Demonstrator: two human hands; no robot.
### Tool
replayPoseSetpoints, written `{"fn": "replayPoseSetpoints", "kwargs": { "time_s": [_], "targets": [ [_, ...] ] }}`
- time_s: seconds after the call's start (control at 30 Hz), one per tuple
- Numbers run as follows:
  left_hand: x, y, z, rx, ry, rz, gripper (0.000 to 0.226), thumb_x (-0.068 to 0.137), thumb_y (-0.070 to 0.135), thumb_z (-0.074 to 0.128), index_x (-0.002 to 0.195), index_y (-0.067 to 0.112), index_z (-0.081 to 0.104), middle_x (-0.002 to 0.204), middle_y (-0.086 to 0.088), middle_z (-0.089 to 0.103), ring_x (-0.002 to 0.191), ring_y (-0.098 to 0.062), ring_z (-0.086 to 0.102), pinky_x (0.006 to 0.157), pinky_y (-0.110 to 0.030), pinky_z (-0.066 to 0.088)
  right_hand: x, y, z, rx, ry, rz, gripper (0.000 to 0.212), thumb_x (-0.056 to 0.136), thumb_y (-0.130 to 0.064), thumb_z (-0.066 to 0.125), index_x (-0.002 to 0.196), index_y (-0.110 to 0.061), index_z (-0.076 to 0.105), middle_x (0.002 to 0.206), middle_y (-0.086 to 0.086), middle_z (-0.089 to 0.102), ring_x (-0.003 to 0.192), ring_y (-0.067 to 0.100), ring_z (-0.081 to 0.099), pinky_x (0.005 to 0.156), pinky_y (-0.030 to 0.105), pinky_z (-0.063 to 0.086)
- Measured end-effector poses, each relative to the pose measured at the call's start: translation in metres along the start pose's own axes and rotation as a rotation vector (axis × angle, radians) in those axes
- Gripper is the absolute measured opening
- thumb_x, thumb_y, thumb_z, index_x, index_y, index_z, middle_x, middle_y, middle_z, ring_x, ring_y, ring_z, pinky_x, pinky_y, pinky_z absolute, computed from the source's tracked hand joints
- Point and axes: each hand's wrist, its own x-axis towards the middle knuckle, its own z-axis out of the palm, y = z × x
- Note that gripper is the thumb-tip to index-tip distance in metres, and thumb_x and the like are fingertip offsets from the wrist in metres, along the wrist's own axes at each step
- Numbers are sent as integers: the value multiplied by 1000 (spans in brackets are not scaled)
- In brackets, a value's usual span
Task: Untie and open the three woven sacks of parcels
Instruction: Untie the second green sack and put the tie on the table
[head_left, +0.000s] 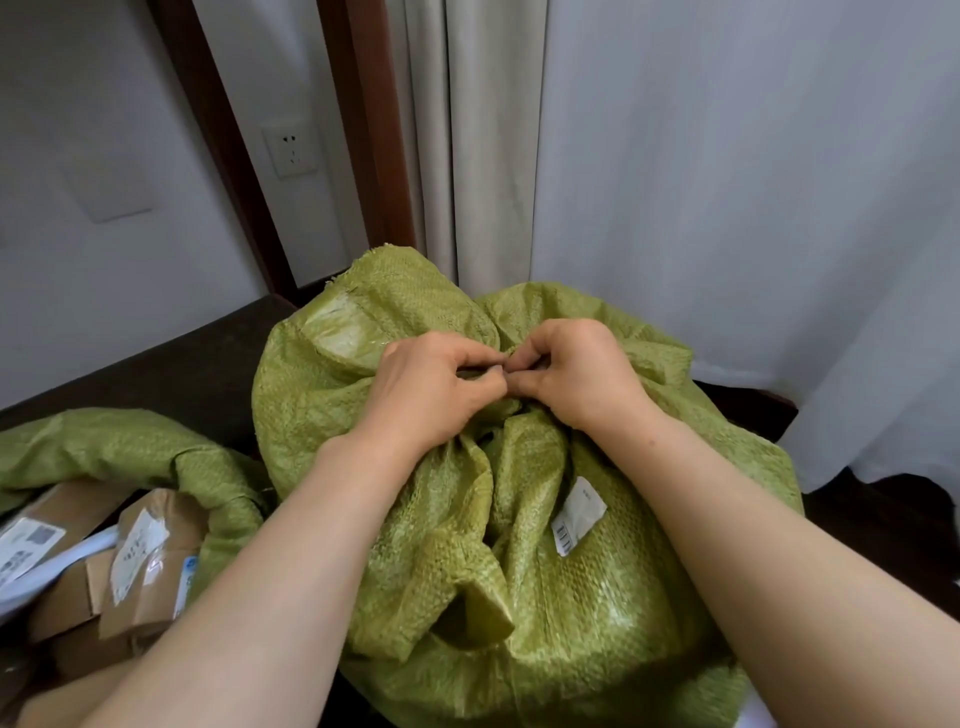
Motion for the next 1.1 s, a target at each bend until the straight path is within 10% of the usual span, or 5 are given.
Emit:
{"fn": "replayPoseSetpoints", "kwargs": {
  "time_s": [0.33,0.63,0.97,1.1],
  "targets": [
    [1,-4,0,-21,-25,17,22,79,27,62,97,27,75,93,1,73,92,-19,64,84,-33,50,0,11,3,255,-55,32,12,75,-20,77,71,-18,66,66,-7,62,64,10,58,68,26,50],
    [1,-8,3,-47,0,-19,20,79,23,64,96,26,75,82,2,70,77,-16,60,71,-27,46,3,1,4,-9,-75,-8,6,86,-20,64,85,-16,68,78,-2,64,77,15,59,74,30,48],
    [2,-13,3,-123,28,-34,20,78,17,67,96,21,75,91,1,72,88,-16,65,84,-35,52,3,-1,3,-55,-83,-43,9,89,-21,60,93,-18,68,81,-5,61,82,15,58,74,27,46],
    [3,-15,3,-187,52,-107,16,76,16,67,85,28,73,78,8,68,77,-16,64,79,-36,55,3,5,5,284,-119,129,16,90,-11,59,76,-18,61,69,2,65,72,18,66,75,35,57]
  ]
}}
